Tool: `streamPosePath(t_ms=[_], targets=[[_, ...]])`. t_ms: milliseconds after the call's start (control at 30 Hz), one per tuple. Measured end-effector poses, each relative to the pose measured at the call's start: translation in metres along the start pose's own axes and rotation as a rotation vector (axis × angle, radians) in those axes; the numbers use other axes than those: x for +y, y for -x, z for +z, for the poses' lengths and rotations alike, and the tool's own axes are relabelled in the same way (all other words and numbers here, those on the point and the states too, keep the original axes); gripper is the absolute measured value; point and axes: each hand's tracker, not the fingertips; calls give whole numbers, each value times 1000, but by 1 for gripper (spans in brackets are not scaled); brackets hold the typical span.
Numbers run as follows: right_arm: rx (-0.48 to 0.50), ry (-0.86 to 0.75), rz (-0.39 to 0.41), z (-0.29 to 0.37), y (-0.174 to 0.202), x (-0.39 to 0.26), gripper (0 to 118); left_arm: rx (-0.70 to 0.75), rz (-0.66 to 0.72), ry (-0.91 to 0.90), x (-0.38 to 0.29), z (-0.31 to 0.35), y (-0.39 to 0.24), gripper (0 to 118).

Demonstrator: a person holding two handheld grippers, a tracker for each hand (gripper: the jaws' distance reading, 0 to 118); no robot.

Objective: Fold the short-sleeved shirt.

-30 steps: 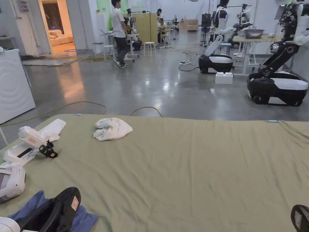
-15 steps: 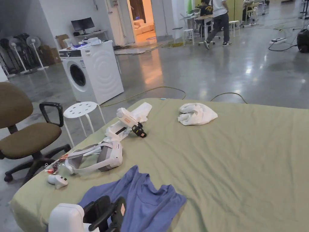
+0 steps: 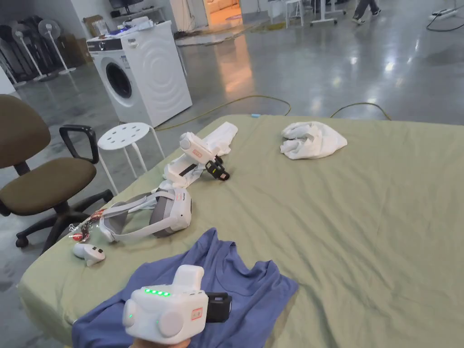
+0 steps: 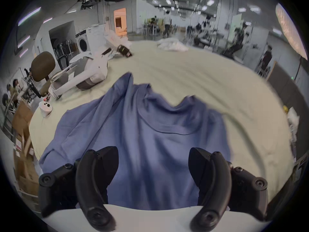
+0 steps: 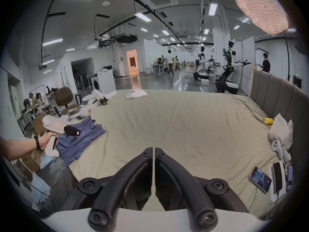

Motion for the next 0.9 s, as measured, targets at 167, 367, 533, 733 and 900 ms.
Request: streamPosePath(t_ms=[167, 367, 533, 733, 900], targets=[[-45, 66, -53, -7, -18, -13, 3, -19, 38, 102, -6, -31, -7, 72], [-49, 85, -104, -4, -23, -24, 3, 35, 21, 109, -4, -27, -11, 4], [-60, 49, -112, 12, -30, -29, 3, -20, 126, 34, 19, -7, 0, 4], [-80, 31, -164, 32, -45, -37, 3, -344, 218, -265, 77, 77, -45, 4], [-111, -26, -231, 54, -50, -41, 3, -633, 34, -330, 97, 121, -170, 4]])
